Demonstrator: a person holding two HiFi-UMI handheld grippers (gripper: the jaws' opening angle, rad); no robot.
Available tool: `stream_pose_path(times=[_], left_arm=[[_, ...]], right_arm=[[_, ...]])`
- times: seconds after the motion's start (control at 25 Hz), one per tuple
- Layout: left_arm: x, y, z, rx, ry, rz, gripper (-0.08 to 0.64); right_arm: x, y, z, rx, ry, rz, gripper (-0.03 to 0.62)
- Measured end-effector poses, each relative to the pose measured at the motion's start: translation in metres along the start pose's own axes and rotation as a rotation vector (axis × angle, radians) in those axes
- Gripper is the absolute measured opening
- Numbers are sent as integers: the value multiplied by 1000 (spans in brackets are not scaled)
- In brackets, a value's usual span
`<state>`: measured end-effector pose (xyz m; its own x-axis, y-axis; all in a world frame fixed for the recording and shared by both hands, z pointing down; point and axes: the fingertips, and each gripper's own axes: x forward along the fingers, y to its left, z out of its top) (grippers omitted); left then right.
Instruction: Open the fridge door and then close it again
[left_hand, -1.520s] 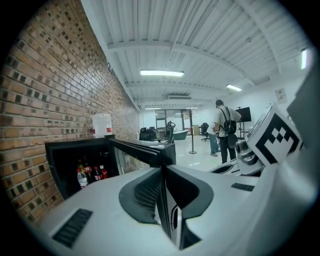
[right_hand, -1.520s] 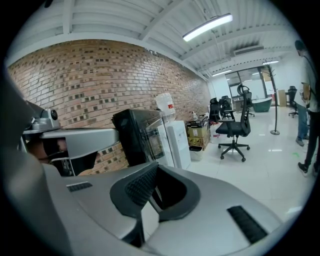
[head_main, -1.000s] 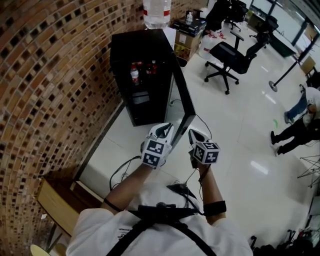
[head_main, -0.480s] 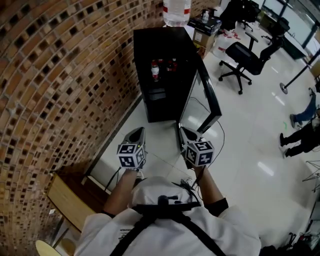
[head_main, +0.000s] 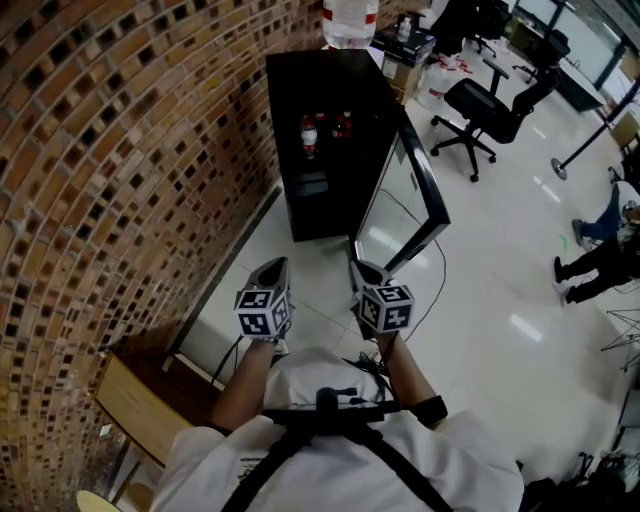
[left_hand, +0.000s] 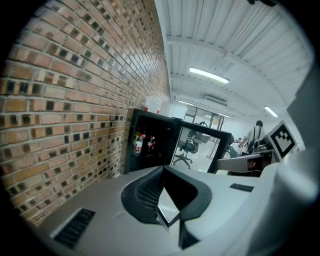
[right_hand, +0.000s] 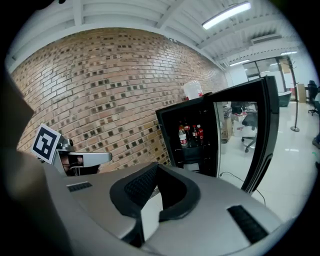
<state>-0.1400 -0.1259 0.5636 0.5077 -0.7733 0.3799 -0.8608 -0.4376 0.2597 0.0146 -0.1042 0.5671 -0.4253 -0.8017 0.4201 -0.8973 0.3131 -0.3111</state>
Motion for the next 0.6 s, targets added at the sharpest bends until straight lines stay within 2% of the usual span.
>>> stream_pose_path(times=[0.6], left_arm=[[4, -16, -3, 26, 3, -50, 0]], right_arm=[[-3, -4, 1, -10, -2, -10, 2]])
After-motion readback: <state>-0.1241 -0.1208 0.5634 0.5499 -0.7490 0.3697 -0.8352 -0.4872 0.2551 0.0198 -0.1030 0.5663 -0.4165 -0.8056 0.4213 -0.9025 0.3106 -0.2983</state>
